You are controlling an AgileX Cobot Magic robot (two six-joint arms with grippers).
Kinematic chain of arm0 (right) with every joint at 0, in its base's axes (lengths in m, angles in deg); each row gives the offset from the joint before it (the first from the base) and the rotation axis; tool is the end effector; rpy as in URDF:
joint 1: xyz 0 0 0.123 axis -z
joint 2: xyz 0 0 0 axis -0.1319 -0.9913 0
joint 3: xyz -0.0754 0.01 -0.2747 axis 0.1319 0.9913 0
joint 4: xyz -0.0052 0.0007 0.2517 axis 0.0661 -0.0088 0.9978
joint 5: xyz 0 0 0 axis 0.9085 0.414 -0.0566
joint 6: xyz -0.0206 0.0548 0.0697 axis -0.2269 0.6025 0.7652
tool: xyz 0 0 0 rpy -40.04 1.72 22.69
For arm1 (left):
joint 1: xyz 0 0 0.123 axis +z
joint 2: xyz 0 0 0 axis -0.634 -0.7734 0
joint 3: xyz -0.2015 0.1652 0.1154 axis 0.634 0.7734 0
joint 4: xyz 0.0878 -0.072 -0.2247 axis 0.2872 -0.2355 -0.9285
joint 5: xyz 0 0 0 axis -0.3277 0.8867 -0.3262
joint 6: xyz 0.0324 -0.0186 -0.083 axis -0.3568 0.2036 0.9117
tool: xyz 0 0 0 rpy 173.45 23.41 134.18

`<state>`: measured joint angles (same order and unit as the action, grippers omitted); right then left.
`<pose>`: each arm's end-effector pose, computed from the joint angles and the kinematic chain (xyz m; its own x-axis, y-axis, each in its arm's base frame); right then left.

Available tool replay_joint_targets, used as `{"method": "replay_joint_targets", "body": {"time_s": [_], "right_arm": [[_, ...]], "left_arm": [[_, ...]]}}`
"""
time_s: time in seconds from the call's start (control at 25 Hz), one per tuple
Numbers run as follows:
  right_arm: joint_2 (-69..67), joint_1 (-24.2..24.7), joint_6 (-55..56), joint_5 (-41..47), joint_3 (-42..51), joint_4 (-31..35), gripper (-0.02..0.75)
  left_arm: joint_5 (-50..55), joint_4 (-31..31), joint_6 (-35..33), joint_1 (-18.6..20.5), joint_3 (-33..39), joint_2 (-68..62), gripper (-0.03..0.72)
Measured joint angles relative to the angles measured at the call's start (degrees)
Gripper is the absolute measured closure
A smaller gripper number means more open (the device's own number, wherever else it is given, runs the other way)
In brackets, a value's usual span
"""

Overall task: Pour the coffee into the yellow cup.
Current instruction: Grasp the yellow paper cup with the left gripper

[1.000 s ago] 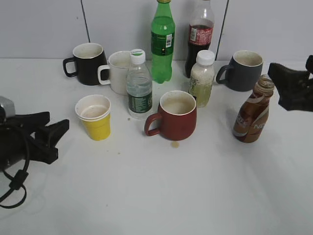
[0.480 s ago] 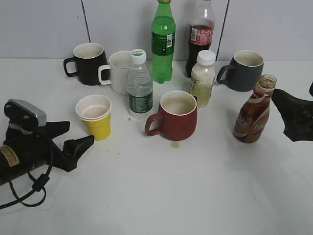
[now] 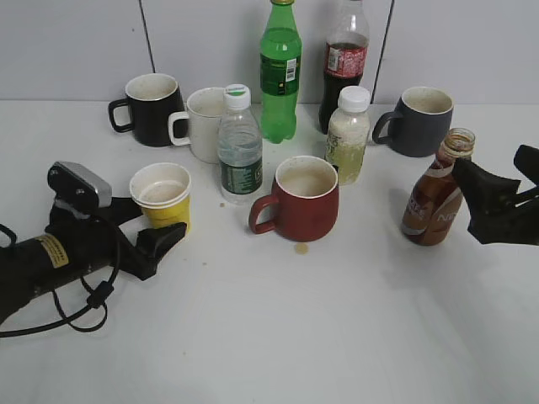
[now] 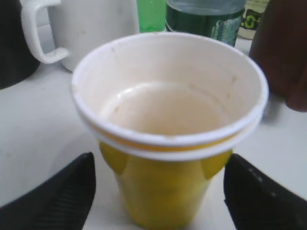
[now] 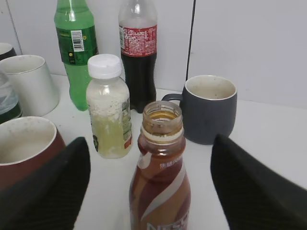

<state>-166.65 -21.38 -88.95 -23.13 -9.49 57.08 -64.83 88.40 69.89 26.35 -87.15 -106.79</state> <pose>0.1975 0.0498 0.1685 -0.0916 -0.0528 -0.9944 -0.2550 0.9665 -0.0279 0.2780 -0.1038 0.0600 -0.2645 0.1842 -0.9466 0.6306 0.7757 -0.0252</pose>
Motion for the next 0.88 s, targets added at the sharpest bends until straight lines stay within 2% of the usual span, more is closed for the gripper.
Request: {"method": "replay_joint_targets", "body": {"time_s": [0.12, 0.48, 0.88], "right_arm": [[-5.6, 0.0, -0.1, -3.4, 0.0, 0.0, 0.151], [-19.1, 0.0, -0.1, -3.9, -2.6, 0.0, 0.151], [-23.7, 0.0, 0.0, -4.1, -5.5, 0.1, 0.152]], "left_arm": [[0.1, 1.0, 0.2, 0.0, -2.5, -2.6, 0.053], [0.1, 1.2, 0.2, 0.0, -5.8, -3.7, 0.053], [0.1, 1.0, 0.2, 0.0, -10.9, -3.7, 0.076]]}}
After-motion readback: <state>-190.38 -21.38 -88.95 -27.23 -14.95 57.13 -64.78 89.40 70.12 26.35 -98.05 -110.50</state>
